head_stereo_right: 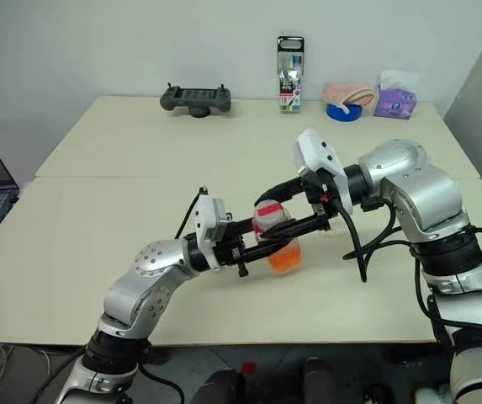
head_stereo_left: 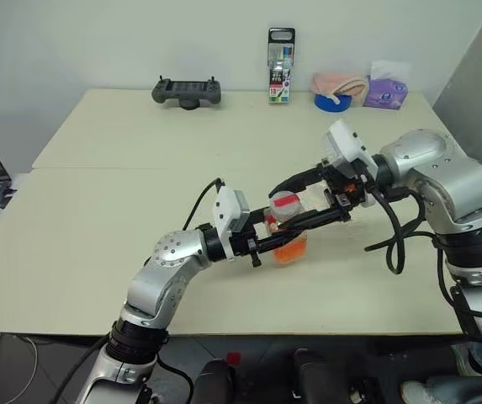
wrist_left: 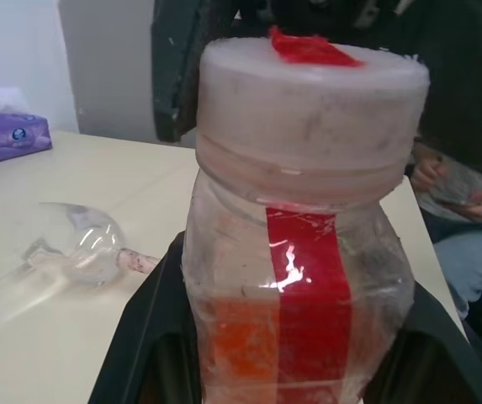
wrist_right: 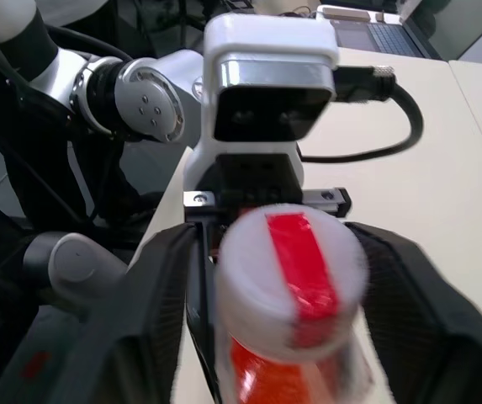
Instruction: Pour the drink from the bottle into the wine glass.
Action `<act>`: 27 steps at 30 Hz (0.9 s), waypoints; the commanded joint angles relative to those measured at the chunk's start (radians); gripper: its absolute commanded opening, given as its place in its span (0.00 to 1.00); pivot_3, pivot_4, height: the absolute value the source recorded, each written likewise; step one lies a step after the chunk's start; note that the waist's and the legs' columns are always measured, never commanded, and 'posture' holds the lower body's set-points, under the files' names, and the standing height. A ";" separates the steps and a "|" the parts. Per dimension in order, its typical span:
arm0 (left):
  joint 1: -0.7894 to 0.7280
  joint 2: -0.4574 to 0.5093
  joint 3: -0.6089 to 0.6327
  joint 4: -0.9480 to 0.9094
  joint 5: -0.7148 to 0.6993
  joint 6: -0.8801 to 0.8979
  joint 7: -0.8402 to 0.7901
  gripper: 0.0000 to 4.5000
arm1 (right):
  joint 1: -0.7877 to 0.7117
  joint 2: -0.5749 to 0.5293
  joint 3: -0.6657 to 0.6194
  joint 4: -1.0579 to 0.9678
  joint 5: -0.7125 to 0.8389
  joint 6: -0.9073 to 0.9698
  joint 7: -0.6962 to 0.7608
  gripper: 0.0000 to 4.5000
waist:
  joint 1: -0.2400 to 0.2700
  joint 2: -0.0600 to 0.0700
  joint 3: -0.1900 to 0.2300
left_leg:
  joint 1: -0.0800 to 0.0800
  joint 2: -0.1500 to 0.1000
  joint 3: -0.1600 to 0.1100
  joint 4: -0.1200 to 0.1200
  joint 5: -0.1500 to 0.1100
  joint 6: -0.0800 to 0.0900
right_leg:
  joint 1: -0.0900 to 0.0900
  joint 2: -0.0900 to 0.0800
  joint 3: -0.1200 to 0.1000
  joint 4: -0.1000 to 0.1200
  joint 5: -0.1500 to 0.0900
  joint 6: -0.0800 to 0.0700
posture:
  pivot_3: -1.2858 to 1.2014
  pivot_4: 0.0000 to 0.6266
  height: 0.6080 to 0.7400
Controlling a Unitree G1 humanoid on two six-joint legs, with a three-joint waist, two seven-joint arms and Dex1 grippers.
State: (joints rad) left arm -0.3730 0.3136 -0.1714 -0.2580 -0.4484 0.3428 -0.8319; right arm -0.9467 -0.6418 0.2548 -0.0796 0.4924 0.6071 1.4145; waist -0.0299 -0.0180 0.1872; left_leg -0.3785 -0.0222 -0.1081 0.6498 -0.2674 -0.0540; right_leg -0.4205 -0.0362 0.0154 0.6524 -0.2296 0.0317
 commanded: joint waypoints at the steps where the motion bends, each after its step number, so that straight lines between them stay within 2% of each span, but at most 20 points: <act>1: -0.028 -0.008 0.028 0.010 0.009 -0.001 0.042 0.39 | 0.012 0.027 -0.040 -0.098 0.041 -0.001 -0.035 0.97 | 0.001 0.000 0.000 | 0.000 0.000 0.000 0.000 0.000 0.000 | 0.000 0.000 0.000 0.000 0.000 0.000 | 0.52 0.24 1.00; 2: -0.033 -0.009 0.026 0.016 0.010 -0.003 0.041 0.39 | 0.029 0.022 -0.063 -0.122 0.030 0.014 -0.085 1.00 | 0.001 0.000 0.000 | 0.000 0.000 -0.001 0.000 0.000 0.000 | 0.000 0.000 0.000 0.000 0.000 0.000 | 0.52 0.24 1.00; 10: -0.061 -0.005 0.021 0.053 0.027 -0.020 0.020 0.39 | 0.140 0.011 -0.202 -0.340 0.058 0.204 -0.400 1.00 | 0.004 0.000 0.000 | -0.001 -0.001 -0.001 0.000 0.000 0.000 | 0.000 -0.001 -0.001 0.000 0.000 0.000 | 0.52 0.24 1.00; 15: -0.072 0.005 0.016 0.067 0.044 -0.018 0.012 0.39 | 0.238 0.043 -0.289 -0.516 0.156 0.390 -0.601 1.00 | 0.004 0.000 0.000 | -0.001 0.000 -0.002 0.001 0.000 0.000 | 0.000 -0.001 -0.001 0.001 0.000 0.000 | 0.52 0.24 1.00; 21: -0.086 0.005 0.015 0.073 0.052 -0.020 0.005 0.39 | 0.263 0.131 -0.328 -0.587 0.206 0.531 -0.827 1.00 | 0.001 0.000 0.000 | -0.001 0.000 -0.001 0.004 0.000 0.000 | -0.001 0.000 0.000 0.005 0.000 0.000 | 0.52 0.24 1.00; 27: -0.086 0.020 0.010 0.078 0.067 -0.028 -0.014 0.39 | 0.307 0.253 -0.331 -0.651 0.190 0.627 -1.063 1.00 | 0.000 0.000 0.000 | -0.001 -0.001 -0.001 0.011 0.000 0.000 | 0.000 0.001 0.000 0.009 -0.002 0.004 | 0.52 0.24 1.00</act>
State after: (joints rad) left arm -0.4394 0.3322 -0.1625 -0.1574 -0.3795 0.3400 -0.8408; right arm -0.6337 -0.4054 -0.0558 -0.6783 0.6813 1.2202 0.4018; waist -0.0296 -0.0178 0.1873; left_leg -0.3798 -0.0229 -0.1087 0.6611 -0.2676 -0.0537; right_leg -0.4207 -0.0355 0.0160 0.6622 -0.2317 0.0353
